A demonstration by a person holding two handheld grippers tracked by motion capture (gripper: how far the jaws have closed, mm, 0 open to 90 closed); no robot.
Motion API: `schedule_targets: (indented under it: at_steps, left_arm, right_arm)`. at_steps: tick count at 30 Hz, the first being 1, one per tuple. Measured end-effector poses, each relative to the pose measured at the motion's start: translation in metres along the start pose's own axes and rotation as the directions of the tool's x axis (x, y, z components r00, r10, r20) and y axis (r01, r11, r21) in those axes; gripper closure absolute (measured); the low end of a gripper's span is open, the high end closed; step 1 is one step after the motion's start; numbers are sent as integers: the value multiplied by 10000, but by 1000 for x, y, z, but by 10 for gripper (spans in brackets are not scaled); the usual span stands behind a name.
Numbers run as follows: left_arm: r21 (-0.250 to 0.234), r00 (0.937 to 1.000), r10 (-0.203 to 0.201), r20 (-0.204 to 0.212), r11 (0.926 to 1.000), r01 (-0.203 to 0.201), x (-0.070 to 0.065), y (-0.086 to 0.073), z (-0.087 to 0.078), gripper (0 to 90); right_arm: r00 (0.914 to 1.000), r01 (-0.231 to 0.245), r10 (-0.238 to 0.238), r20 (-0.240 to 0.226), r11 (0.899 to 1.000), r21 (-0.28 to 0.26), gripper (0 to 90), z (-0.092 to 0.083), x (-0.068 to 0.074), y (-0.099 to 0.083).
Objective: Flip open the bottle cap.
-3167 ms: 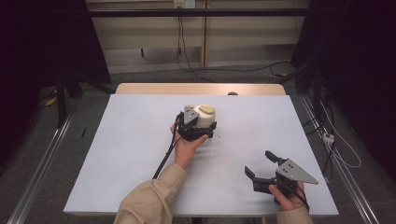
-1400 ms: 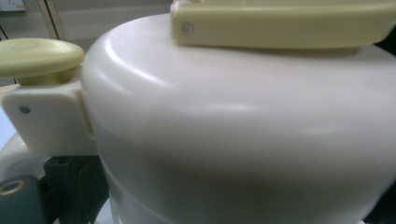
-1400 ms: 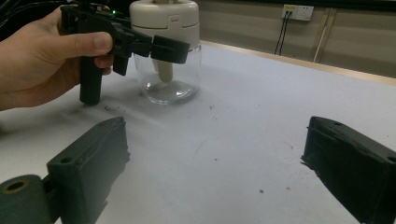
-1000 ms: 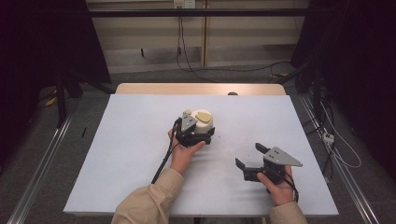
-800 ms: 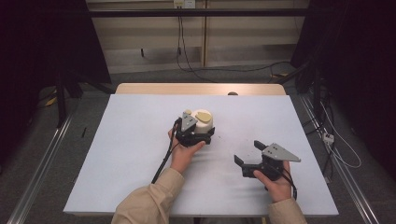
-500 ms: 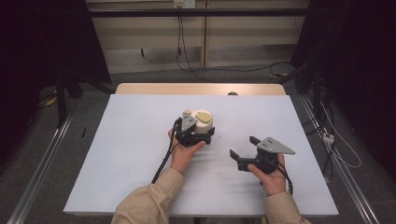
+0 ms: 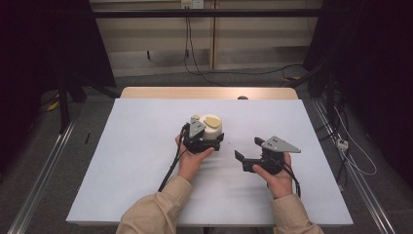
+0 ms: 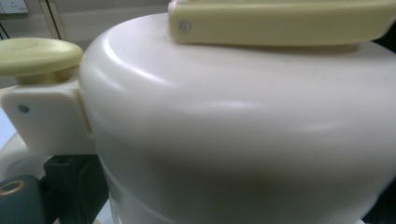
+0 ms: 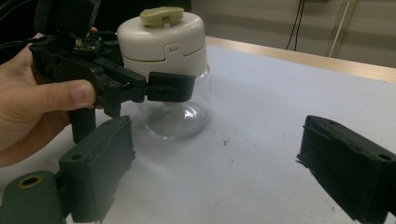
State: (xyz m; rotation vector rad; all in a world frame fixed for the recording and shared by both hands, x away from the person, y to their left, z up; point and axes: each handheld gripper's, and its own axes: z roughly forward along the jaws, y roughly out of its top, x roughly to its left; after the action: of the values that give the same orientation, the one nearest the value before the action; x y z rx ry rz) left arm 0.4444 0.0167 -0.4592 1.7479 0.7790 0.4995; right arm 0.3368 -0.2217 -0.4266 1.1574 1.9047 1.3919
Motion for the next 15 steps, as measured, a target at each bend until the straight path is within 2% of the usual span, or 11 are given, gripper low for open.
schedule_targets:
  at_steps: [9,15]
  left_arm:
    - [15,10000,-30,-12,10000,30,0,0,0,52]
    - [34,10000,-13,-9,10000,13,0,0,0,52]
  right_arm:
    - [9995,139,-140,-266,9999,-33,142,10,5,12]
    - [9997,133,-130,-219,9998,117,160,17,6,17]
